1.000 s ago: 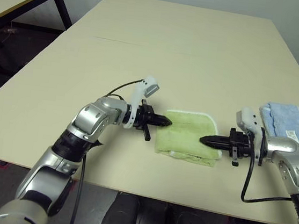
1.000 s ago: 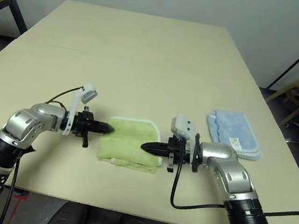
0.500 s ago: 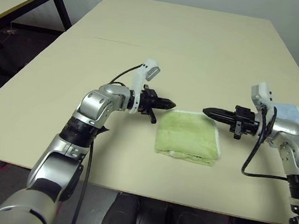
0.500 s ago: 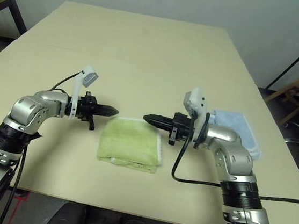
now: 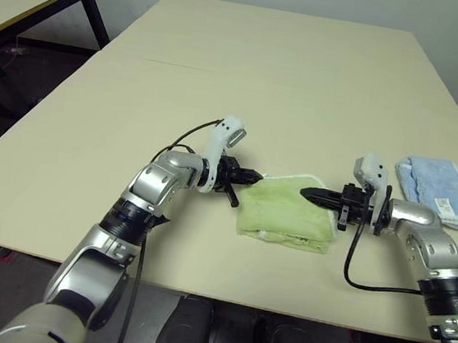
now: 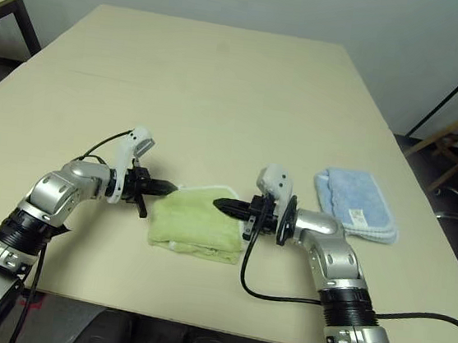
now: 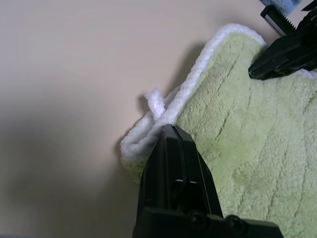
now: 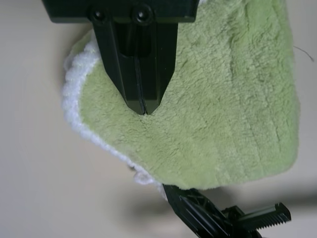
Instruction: Fold the towel and set it aside.
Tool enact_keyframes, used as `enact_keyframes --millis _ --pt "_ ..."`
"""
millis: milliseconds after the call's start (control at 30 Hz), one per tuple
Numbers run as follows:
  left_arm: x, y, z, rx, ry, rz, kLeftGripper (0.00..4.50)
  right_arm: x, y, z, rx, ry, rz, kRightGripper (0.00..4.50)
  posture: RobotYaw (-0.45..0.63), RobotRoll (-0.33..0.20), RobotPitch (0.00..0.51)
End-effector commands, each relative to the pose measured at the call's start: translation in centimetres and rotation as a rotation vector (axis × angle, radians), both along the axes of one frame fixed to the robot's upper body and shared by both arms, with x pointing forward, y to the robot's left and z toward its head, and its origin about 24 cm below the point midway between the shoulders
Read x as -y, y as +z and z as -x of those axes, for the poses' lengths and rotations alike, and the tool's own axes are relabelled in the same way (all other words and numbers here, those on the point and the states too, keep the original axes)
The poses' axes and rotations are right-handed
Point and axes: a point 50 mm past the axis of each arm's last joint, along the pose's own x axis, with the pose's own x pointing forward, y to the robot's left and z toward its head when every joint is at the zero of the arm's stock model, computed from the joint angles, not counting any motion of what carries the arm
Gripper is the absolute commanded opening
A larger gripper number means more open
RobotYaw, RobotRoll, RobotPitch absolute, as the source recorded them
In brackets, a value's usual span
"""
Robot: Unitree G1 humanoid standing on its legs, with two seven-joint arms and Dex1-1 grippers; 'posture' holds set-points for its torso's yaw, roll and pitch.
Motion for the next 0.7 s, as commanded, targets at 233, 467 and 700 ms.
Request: enact_keyframes --millis 233,467,700 --pt "-0.4 2.3 0.2 -0.032 0.053 0.142 0.02 0.7 0.9 1.0 -0.019 0.039 -0.077 0.0 0.14 0.0 0.07" --pt "-3.0 5.2 0.7 -0.209 0.161 0.323 2.31 3.5 4.9 2.4 0.007 0.097 -0.12 2.43 0.14 0.0 0.082" --pt "-6.2 2.3 1.8 -0.56 0.282 0.305 4.49 7.0 7.4 3.3 0.012 0.123 0.048 4.5 0.12 0.0 0.082"
